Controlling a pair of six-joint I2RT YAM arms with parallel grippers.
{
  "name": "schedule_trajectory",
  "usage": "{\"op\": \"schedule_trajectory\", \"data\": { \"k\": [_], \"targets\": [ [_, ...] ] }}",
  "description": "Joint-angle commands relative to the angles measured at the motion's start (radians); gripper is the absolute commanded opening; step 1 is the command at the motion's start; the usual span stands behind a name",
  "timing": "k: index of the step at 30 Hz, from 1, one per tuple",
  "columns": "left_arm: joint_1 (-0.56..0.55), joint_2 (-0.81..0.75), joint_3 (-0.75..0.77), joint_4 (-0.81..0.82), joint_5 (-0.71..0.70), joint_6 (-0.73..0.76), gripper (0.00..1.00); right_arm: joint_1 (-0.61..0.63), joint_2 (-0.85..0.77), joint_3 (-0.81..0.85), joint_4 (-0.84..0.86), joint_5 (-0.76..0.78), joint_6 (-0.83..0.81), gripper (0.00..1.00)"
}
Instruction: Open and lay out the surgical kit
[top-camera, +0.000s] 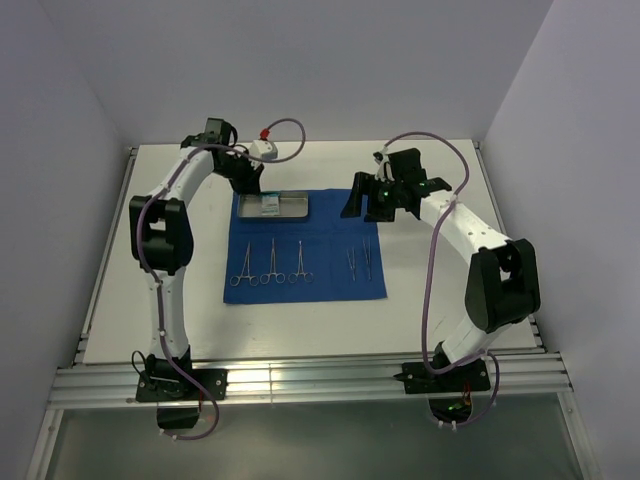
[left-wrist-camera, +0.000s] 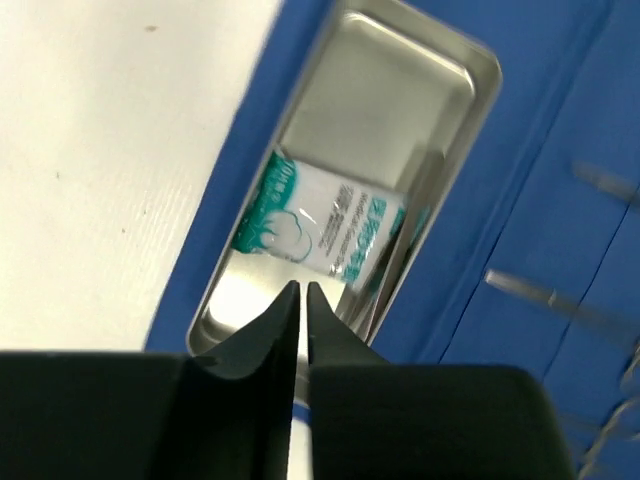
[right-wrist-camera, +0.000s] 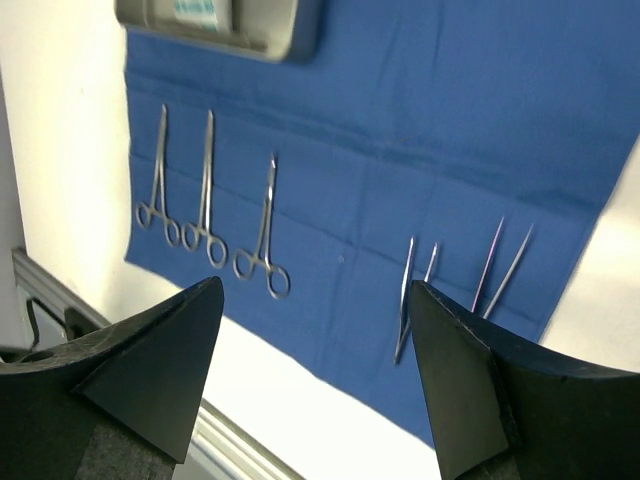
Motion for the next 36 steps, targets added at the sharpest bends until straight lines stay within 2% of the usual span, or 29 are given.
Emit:
{"op": "schedule_trajectory", "data": {
  "k": [1,2,4,5,6,8,9,10,12,14,15,19,22,26,30,32,36],
  "targets": [
    [-0.003,-0.051,-0.022,0.170,-0.014,-0.443,0.12,0.002,0.019,0.086,0.039,0.039,0.014,0.82],
    [-0.007,-0.082,-0.084,0.204,-0.025,-0.508,0.15,0.004,0.022,0.089,0.042,0.043,0.018,0.82],
    [-0.013,-0.135,-0.175,0.346,-0.048,-0.673,0.29,0.008,0.022,0.086,0.051,0.054,0.027,0.82],
    [-0.015,-0.199,-0.283,0.409,-0.094,-0.742,0.35,0.011,0.021,0.084,0.054,0.059,0.030,0.82],
    [-0.024,-0.226,-0.327,0.458,-0.115,-0.792,0.61,0.013,0.021,0.083,0.056,0.062,0.031,0.83],
    [-0.042,-0.273,-0.383,0.517,-0.169,-0.878,0.70,0.016,0.025,0.087,0.054,0.062,0.027,0.83],
    [-0.062,-0.284,-0.393,0.523,-0.223,-0.916,0.83,0.016,0.028,0.092,0.053,0.063,0.027,0.83],
    [-0.075,-0.289,-0.398,0.526,-0.260,-0.975,0.90,0.016,0.031,0.093,0.051,0.066,0.027,0.83],
    [-0.102,-0.297,-0.408,0.535,-0.338,-1.017,0.95,0.016,0.039,0.103,0.050,0.065,0.030,0.83],
    [-0.125,-0.306,-0.427,0.555,-0.404,-1.076,0.98,0.016,0.045,0.107,0.050,0.065,0.034,0.83],
    [-0.150,-0.306,-0.436,0.584,-0.509,-1.118,0.99,0.016,0.047,0.110,0.053,0.065,0.037,0.83],
    [-0.202,-0.252,-0.399,0.562,-0.695,-1.163,0.99,0.019,0.051,0.118,0.050,0.066,0.037,0.83],
    [-0.210,-0.200,-0.352,0.532,-0.761,-1.203,0.99,0.017,0.051,0.116,0.051,0.071,0.034,0.83],
    [-0.214,-0.131,-0.277,0.474,-0.818,-1.249,0.99,0.017,0.060,0.123,0.063,0.071,0.041,0.83],
    [-0.222,-0.106,-0.263,0.468,-0.846,-1.272,0.99,0.017,0.084,0.136,0.071,0.060,0.058,0.83],
    [-0.227,-0.081,-0.241,0.439,-0.850,-1.283,0.92,0.019,0.094,0.146,0.076,0.053,0.064,0.83],
    [-0.230,-0.062,-0.237,0.431,-0.840,-1.295,0.90,0.027,0.114,0.162,0.092,0.048,0.076,0.82]
  ]
}}
